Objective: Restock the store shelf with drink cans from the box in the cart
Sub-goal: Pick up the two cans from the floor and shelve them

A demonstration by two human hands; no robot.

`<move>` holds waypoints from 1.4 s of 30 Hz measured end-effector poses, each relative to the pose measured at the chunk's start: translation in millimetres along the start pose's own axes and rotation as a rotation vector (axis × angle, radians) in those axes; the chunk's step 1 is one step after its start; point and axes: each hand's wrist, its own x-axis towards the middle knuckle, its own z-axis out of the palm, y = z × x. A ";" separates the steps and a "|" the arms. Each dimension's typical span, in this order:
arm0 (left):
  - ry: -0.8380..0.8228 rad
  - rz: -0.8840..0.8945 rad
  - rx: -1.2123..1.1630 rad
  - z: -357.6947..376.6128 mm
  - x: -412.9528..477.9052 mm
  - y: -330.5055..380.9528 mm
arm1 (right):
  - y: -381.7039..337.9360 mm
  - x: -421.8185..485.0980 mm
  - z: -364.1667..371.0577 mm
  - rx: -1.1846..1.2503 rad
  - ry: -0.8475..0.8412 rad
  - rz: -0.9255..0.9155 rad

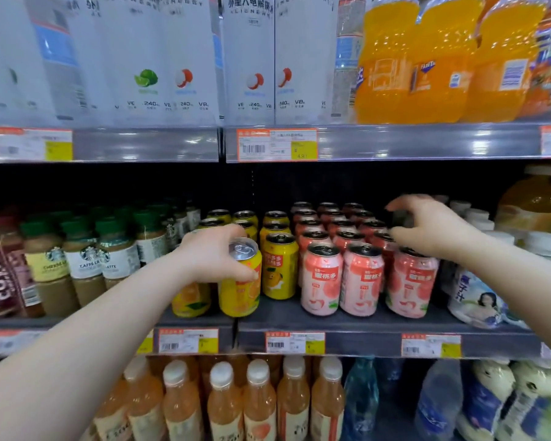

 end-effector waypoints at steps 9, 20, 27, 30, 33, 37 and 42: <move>-0.150 0.079 -0.044 -8.4 15.1 -22.9 | -80.4 -19.9 36.5 0.077 -0.046 -0.355; -0.217 0.210 0.024 -5.7 19.2 -39.0 | -117.6 11.3 68.5 -0.108 -0.202 -0.309; -0.233 0.258 0.269 -5.1 21.9 -26.9 | -137.6 17.6 78.6 -0.112 -0.184 -0.378; -0.175 0.284 0.232 1.2 20.3 -23.2 | -147.5 9.7 85.6 -0.063 -0.272 -0.399; -0.047 0.293 0.107 5.1 15.9 -24.6 | -151.5 -3.8 103.5 0.032 -0.430 -0.287; 0.033 0.237 0.166 7.0 9.3 -41.2 | -147.4 -16.0 123.1 0.337 -0.493 -0.105; 0.089 0.052 0.232 10.4 -1.4 -73.4 | -146.4 -24.9 141.1 0.431 -0.401 -0.077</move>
